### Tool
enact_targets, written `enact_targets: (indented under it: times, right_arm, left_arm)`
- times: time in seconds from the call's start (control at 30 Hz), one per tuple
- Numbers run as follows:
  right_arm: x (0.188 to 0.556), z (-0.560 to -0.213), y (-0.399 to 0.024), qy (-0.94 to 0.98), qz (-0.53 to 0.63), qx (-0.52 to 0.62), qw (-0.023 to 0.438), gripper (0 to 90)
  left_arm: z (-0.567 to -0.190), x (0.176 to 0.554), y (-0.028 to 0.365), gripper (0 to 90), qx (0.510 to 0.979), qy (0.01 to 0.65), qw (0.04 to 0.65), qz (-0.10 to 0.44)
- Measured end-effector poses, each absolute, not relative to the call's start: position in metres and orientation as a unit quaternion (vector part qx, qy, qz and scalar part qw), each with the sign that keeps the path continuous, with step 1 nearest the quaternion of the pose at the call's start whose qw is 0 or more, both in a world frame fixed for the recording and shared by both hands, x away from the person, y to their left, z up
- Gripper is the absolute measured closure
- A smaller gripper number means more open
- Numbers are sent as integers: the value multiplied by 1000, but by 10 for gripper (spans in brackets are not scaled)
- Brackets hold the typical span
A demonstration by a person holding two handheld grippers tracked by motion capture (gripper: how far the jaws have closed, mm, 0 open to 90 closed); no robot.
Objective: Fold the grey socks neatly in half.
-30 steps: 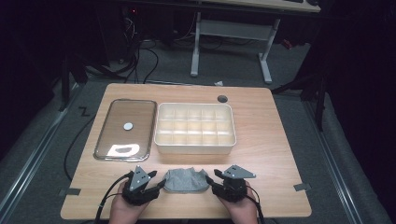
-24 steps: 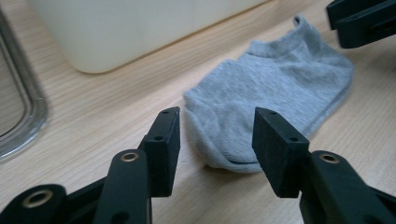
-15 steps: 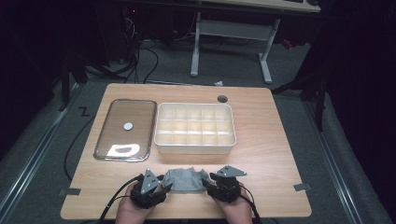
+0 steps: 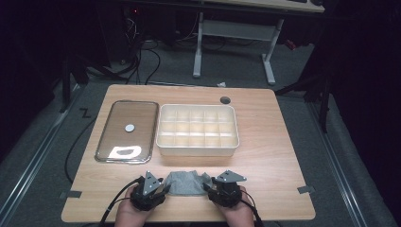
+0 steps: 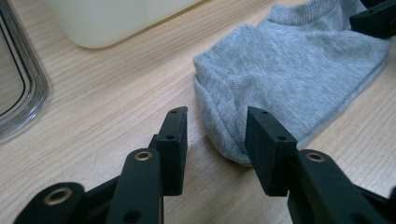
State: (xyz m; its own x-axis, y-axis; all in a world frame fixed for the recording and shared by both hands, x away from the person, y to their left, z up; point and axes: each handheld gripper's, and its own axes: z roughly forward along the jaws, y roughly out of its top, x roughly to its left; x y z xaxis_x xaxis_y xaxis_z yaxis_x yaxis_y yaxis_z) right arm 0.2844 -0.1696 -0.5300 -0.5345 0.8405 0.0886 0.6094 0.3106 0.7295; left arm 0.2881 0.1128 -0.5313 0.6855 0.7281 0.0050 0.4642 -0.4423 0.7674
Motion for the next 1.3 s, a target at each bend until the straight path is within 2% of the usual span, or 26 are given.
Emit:
enact_targets:
  times: [0.27,0.47,0.63,0.8,0.97,1.13,1.3]
  right_arm:
    - [283,-530,-167,797,371,451,156,638]
    - [283,-531,-167,795,381,452,140,761]
    - [283,-531,-167,794,382,454,135,782]
    - [283,-531,-167,793,383,454,134,792]
    - [284,-531,-167,790,386,460,125,796]
    - [283,-531,-166,788,385,463,127,798]
    - [281,-530,-166,790,383,461,132,802]
  left_arm:
    - [-532,286,114,602,832,356,388,172]
    - [-532,286,114,598,832,357,388,174]
    - [-529,284,113,592,829,357,392,176]
    - [-513,280,110,594,807,369,423,181]
    - [-505,282,83,627,810,360,430,174]
    - [-505,291,56,638,820,357,417,161]
    - [-516,300,39,650,840,356,377,158]
